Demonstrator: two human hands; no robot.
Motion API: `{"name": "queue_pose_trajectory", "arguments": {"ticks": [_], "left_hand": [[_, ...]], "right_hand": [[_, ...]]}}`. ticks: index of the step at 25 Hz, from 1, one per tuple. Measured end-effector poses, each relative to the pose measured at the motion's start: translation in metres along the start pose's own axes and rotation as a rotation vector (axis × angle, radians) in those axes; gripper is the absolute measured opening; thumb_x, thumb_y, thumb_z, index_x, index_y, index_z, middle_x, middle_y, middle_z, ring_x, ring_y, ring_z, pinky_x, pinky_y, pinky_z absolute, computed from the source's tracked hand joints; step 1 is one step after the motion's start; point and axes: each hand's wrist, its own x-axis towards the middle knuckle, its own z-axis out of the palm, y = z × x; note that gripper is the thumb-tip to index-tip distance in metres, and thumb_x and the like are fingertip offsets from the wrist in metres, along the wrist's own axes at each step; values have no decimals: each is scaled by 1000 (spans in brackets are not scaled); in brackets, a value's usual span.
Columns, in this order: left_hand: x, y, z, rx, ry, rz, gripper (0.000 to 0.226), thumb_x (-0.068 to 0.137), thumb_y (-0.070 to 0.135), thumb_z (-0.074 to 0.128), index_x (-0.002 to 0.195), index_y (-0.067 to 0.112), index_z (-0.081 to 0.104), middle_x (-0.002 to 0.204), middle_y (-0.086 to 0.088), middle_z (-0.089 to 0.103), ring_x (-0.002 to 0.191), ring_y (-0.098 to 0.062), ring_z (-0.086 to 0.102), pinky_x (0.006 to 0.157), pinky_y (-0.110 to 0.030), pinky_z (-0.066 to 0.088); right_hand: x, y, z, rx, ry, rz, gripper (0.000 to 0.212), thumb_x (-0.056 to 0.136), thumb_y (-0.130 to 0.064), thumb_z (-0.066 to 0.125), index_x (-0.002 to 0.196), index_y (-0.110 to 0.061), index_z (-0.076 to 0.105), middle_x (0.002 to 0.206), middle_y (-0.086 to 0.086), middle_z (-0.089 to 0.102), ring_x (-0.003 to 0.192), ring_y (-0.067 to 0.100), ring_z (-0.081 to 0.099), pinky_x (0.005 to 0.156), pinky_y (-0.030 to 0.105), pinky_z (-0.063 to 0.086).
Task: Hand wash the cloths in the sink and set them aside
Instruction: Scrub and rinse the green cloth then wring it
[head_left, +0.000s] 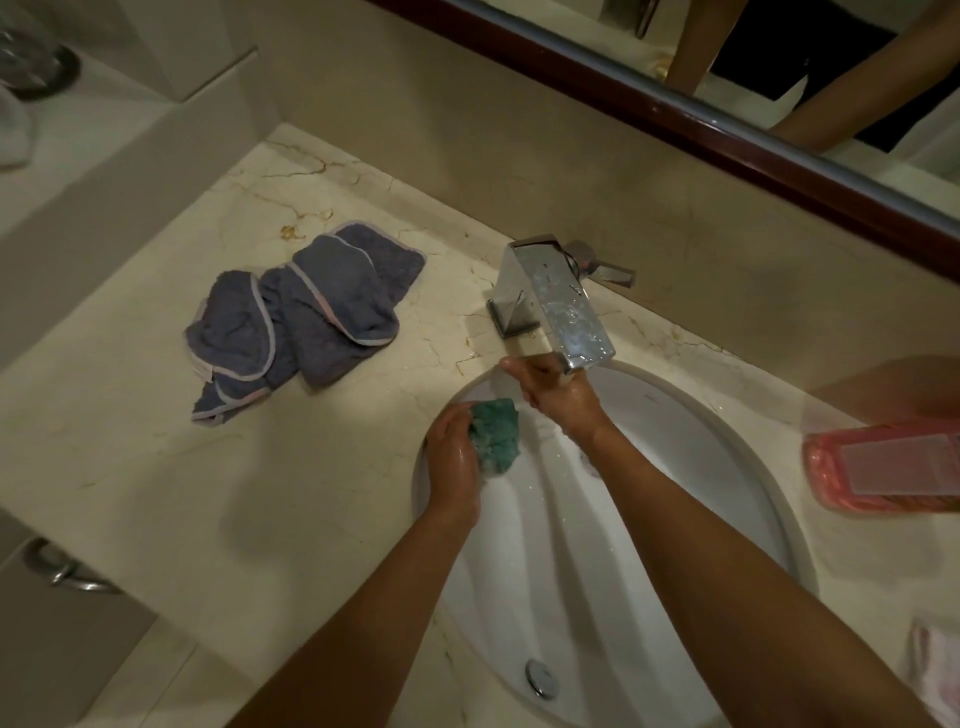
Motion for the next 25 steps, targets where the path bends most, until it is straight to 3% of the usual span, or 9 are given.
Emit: {"name": "queue_pose_trajectory", "arguments": {"ticks": [5, 7, 9, 11, 13, 15, 18, 20, 25], "left_hand": [[3, -7, 3, 50, 1, -23, 25, 100, 8, 45, 100, -2, 68, 113, -32, 67, 109, -50, 63, 97, -68, 48], [4, -12, 1, 57, -6, -41, 28, 100, 9, 44, 106, -4, 68, 114, -30, 68, 110, -49, 63, 98, -68, 48], [6, -16, -1, 58, -4, -61, 29, 100, 10, 45, 112, -5, 67, 116, -28, 68, 113, -47, 63, 100, -66, 47], [6, -17, 0, 50, -10, -83, 27, 100, 12, 47, 109, -1, 68, 115, -26, 68, 112, -45, 63, 103, -62, 47], [2, -13, 5, -7, -32, -94, 19, 99, 15, 52, 103, 7, 68, 110, -20, 68, 109, -40, 63, 102, -55, 48], [0, -10, 15, -21, -62, -42, 18, 99, 19, 57, 112, 12, 66, 118, -15, 66, 112, -34, 62, 100, -49, 50], [2, -9, 38, 0, -148, -6, 32, 105, 17, 48, 134, 9, 58, 129, -16, 65, 118, -31, 62, 105, -46, 50], [1, -9, 52, 42, -171, -15, 33, 107, 15, 42, 135, 8, 58, 127, -16, 66, 118, -29, 64, 106, -43, 49], [-6, -15, 67, 125, -230, 42, 25, 104, 23, 52, 121, 17, 69, 114, -6, 75, 109, -24, 70, 92, -31, 57]], "right_hand": [[8, -15, -4, -254, -129, -52, 53, 89, -42, 72, 41, -32, 52, 39, -16, 42, 39, -1, 42, 52, 8, 36], [9, -20, -4, -388, -145, -76, 54, 89, -46, 71, 39, -36, 53, 39, -18, 41, 41, -1, 43, 52, 8, 33], [6, -18, -4, -330, -166, -103, 45, 91, -44, 70, 48, -33, 60, 46, -17, 50, 45, -2, 46, 56, 11, 36], [-3, -10, -3, -46, -124, -59, 34, 94, -39, 68, 63, -24, 64, 53, -10, 57, 47, 3, 47, 50, 17, 39], [-13, -2, 2, 212, 25, 44, 32, 97, -35, 65, 73, -14, 65, 52, -4, 53, 42, 8, 40, 41, 21, 31], [-23, 8, 6, 255, 179, 106, 31, 96, -36, 61, 81, -11, 69, 50, -5, 47, 43, 9, 38, 41, 22, 30], [-36, 21, 12, 364, 224, 48, 30, 95, -33, 57, 99, -8, 72, 78, 3, 72, 75, 12, 68, 66, 30, 55], [-42, 27, 15, 505, 172, 15, 21, 100, -30, 54, 106, -21, 72, 103, 5, 75, 102, 20, 71, 84, 32, 56], [-43, 30, 14, 555, 234, 35, 29, 103, -27, 53, 131, -23, 59, 126, 2, 68, 111, 14, 68, 91, 29, 57]]}}
